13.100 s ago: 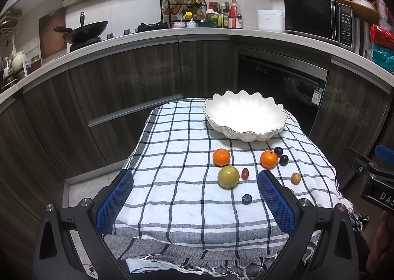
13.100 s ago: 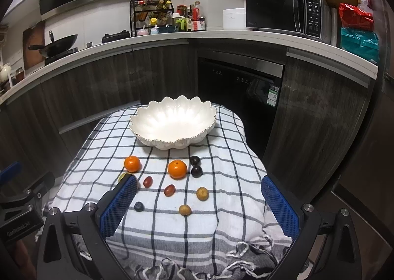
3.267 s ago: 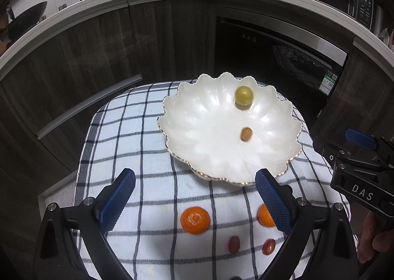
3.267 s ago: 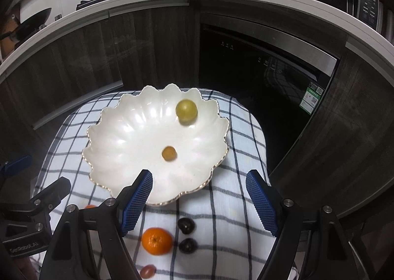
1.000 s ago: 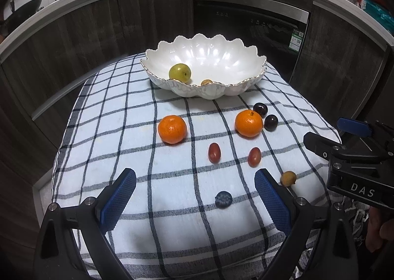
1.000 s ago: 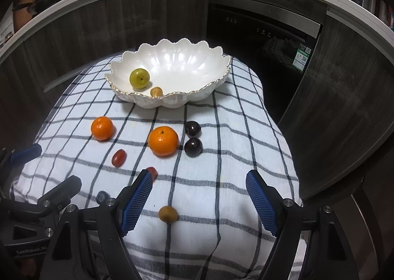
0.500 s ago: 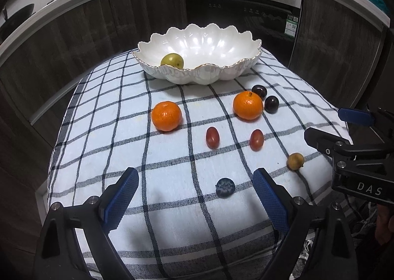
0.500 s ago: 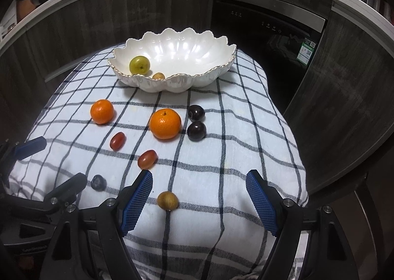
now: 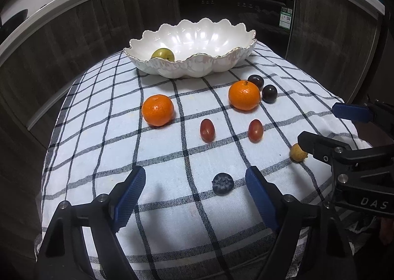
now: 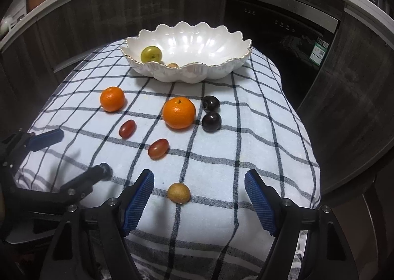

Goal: Organize fruits
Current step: 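Grasp the blueberry with the left tool while the right tool grasps another brown longan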

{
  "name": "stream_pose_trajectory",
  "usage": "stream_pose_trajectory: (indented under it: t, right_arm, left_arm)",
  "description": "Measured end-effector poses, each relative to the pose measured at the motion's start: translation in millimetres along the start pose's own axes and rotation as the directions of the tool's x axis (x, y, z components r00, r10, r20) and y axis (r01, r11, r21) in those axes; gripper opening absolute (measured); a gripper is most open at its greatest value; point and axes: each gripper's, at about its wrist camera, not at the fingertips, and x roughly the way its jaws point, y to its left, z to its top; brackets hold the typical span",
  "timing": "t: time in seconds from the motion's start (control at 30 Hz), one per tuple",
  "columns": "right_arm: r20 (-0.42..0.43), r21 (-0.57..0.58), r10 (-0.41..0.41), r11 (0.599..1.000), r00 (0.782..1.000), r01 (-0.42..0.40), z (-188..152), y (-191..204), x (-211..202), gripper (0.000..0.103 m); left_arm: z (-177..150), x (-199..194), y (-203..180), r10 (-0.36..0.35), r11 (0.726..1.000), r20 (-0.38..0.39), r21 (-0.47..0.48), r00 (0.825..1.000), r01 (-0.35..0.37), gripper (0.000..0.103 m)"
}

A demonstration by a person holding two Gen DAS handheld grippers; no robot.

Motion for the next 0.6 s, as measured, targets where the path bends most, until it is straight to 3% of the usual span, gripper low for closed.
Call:
stream_pose_trajectory:
  t: [0.33,0.6]
  right_arm:
    - [-0.034,-0.016,0.034,0.999,0.999,-0.035,-4,5,10,0.056]
    - [-0.063,-0.011,0.048,0.999,0.997,-0.049,-7,5,19,0.052]
  left_arm:
    - [-5,11,-7,-0.02,0.999,-0.022,0.032,1.0,0.02,0.071]
    - [-8,19,-14,-0.047,0.997,-0.045,0.052,0.998,0.049,0.059]
